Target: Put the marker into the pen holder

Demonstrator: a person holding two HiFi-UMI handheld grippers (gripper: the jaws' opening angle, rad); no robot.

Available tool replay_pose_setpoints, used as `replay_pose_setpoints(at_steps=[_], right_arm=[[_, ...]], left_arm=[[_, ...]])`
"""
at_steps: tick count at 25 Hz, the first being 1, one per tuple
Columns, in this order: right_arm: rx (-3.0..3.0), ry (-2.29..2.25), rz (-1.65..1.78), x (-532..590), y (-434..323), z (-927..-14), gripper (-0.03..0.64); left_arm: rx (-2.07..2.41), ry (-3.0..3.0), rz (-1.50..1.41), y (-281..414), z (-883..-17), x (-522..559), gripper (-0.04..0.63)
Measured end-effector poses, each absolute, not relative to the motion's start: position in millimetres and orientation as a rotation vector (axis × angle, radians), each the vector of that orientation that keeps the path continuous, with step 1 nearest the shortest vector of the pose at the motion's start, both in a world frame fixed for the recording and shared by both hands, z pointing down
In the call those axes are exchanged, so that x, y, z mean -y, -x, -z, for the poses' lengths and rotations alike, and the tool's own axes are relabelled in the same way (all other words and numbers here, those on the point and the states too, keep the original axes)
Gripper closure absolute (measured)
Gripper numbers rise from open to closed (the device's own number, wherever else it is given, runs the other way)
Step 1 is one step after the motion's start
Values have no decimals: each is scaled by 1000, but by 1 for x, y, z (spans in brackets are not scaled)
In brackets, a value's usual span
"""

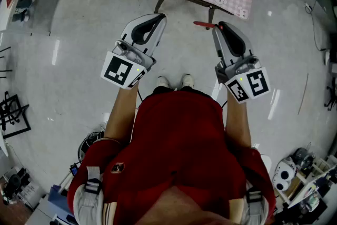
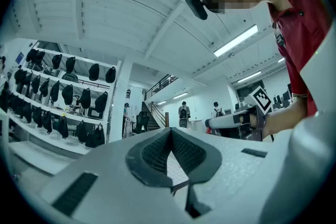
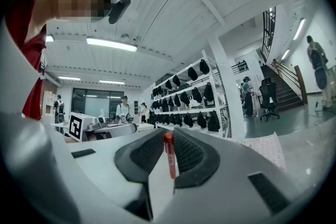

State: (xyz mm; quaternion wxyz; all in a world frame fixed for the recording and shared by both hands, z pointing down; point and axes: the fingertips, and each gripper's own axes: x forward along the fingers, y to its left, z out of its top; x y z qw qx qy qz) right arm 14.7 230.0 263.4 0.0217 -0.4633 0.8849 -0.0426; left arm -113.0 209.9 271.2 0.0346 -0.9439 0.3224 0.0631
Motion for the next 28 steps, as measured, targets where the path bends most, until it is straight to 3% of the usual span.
replay_pose_setpoints(at_steps=[28], right_arm=[[-2660,1508,109,-249,13,-255,563]], left_arm=[[-954,2888,-242,158,-264,-231,589]])
